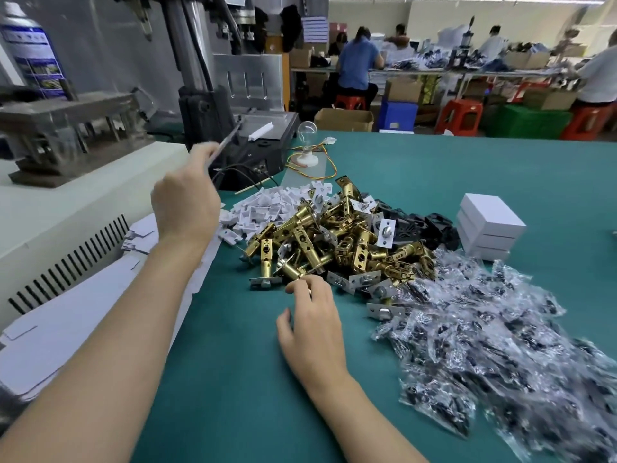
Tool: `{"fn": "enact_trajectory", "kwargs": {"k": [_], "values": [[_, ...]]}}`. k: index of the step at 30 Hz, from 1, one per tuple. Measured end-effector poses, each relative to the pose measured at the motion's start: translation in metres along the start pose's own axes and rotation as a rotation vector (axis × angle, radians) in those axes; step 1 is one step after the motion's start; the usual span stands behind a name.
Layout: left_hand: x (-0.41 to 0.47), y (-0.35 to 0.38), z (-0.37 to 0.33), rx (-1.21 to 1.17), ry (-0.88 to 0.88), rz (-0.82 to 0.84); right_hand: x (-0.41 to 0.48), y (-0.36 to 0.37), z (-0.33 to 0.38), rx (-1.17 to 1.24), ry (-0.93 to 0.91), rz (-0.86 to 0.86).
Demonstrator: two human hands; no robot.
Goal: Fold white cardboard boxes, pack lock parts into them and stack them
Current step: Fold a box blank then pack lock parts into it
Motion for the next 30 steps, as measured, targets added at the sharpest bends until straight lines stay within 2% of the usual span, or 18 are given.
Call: {"fn": "enact_trajectory", "kwargs": {"k": [2,3,6,8,13,16,19,23,26,28,30], "values": [[-0.010,-0.028,-0.020,-0.317,0.019,-0.173,0.000,-0.001,-0.002,0.030,0.012,-0.008],[-0.017,-0.032,-0.022,-0.512,-0.057,-0.179,0.000,-0.002,-0.003,0.056,0.021,-0.014],[-0.054,-0.004,-0.022,-1.028,-0.443,0.027,0.004,-0.010,-0.009,0.187,0.067,-0.099],[-0.083,0.021,-0.024,-1.207,-0.606,0.188,0.004,-0.018,-0.017,0.345,0.147,-0.191],[-0.127,0.060,-0.017,-1.316,-0.793,0.419,0.000,-0.025,-0.044,0.703,0.405,-0.339],[-0.141,0.067,-0.032,-1.344,-0.750,0.593,-0.001,-0.028,-0.049,0.800,0.433,-0.362],[-0.147,0.073,-0.056,-1.376,-0.703,0.847,-0.005,-0.027,-0.064,0.887,0.485,-0.354],[-0.139,0.076,-0.076,-1.389,-0.563,1.103,-0.002,-0.026,-0.072,0.957,0.496,-0.295],[-0.146,0.080,-0.078,-1.480,-0.591,1.142,-0.001,-0.015,-0.071,1.040,0.554,-0.214],[-0.152,0.082,-0.074,-1.532,-0.643,1.099,-0.003,-0.007,-0.072,1.082,0.603,-0.149],[-0.153,0.082,-0.073,-1.531,-0.610,1.069,-0.003,-0.001,-0.072,1.120,0.642,-0.088]]}}
Point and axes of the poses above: each hand's wrist, its own x-axis towards the middle knuckle, its own y-axis out of the palm, z = x × y, the point moved 9 cm from there along x, towards the middle knuckle, and after that the axes turned 6 degrees about -z, right-handed, at the moved point
